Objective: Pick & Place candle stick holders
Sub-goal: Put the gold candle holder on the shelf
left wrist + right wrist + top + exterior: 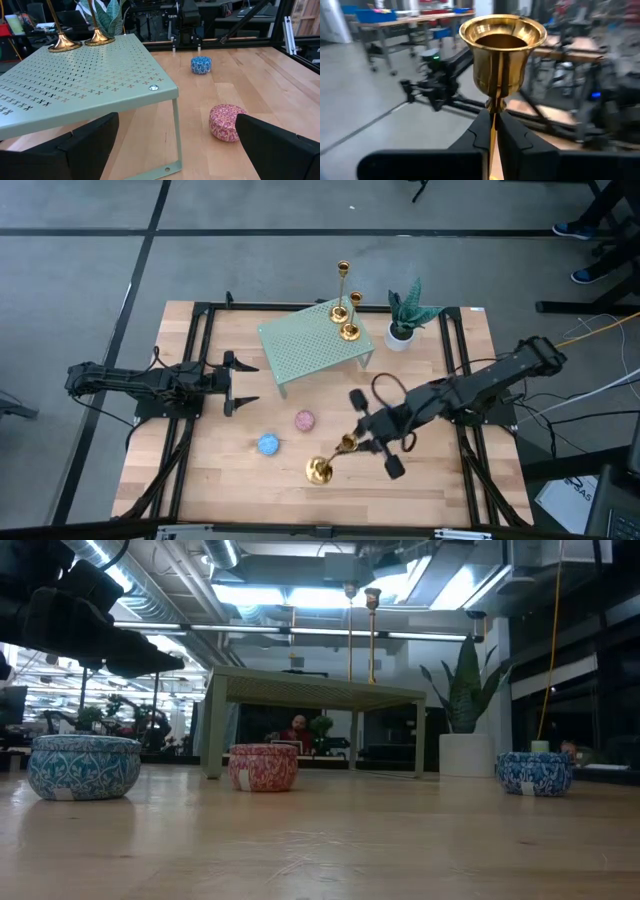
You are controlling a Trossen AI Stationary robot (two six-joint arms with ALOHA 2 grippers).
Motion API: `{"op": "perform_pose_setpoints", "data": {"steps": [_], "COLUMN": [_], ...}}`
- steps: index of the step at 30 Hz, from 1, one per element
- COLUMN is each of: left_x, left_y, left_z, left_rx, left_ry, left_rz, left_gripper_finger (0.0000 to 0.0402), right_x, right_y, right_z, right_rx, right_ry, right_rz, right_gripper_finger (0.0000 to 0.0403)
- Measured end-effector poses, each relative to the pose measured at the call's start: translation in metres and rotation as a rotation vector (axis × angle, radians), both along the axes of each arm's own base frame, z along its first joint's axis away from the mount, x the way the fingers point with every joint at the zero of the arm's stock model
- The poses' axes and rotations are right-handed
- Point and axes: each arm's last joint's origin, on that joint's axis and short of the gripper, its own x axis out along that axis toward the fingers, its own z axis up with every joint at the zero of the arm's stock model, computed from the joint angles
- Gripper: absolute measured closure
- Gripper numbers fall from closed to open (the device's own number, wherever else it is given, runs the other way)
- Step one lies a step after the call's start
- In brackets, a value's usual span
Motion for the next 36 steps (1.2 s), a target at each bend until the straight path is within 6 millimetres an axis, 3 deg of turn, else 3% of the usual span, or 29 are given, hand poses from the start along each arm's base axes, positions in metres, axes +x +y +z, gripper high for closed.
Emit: {"op": "perform_pose_setpoints", "data": {"steps": [5,10,19,28,36], "left_x": [0.000,0.000,0.000,0.000,0.000], "left_y": [0.000,0.000,0.000,0.000,0.000], "left_z": [0.000,0.000,0.000,0.000,0.000], "left_rx": [0.000,0.000,0.000,0.000,0.000], "left_ry": [0.000,0.000,0.000,0.000,0.000], "left_rz": [0.000,0.000,0.000,0.000,0.000], "left_gripper_finger": [0.0001,0.0001,0.0002,0.0002,0.0002], "right_x": [-0.009,-0.004,0.010,0.013,0.016], "right_y": [-0.019,-0.040,-0.102,-0.163,-0.191], "right_z": [0.015,0.018,0.017,0.017,0.009], "right_rx": [-0.049,-0.060,-0.126,-0.049,-0.019], "right_ry": [-0.056,-0.059,-0.056,-0.040,-0.010], "right_rz": [-0.171,-0.334,-0.665,-0.875,-0.992], "right_gripper_finger": [0.0388,0.0387,0.0387,0.0387,0.0387]}}
